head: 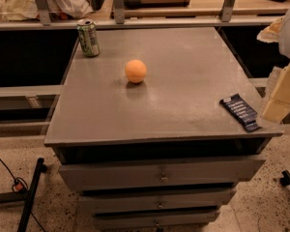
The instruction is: Move rxbar blueberry near orange
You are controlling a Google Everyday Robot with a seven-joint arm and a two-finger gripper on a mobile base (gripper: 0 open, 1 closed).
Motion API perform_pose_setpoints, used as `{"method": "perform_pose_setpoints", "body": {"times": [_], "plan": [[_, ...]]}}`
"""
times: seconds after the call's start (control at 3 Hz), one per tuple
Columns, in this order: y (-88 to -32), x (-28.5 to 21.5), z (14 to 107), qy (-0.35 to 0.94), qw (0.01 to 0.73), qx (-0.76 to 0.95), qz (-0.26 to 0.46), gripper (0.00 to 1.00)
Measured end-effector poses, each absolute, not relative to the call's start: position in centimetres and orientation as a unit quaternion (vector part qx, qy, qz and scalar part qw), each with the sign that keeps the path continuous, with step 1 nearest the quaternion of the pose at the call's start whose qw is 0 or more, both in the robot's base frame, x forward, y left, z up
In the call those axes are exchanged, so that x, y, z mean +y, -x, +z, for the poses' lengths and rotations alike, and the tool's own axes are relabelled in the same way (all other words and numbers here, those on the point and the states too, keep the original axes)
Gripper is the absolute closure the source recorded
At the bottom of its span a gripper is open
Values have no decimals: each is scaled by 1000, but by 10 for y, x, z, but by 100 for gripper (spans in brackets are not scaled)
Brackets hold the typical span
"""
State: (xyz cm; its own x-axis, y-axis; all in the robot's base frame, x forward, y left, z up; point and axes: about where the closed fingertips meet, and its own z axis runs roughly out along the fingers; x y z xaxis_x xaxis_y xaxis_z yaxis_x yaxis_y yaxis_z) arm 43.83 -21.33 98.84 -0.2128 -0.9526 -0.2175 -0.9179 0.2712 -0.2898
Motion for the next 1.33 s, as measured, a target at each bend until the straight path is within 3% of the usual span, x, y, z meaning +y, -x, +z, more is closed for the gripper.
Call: {"method": "perform_pose_setpoints", "body": {"times": [1.33], "plan": [[-480,-243,952,505,145,851,-8,0]]}}
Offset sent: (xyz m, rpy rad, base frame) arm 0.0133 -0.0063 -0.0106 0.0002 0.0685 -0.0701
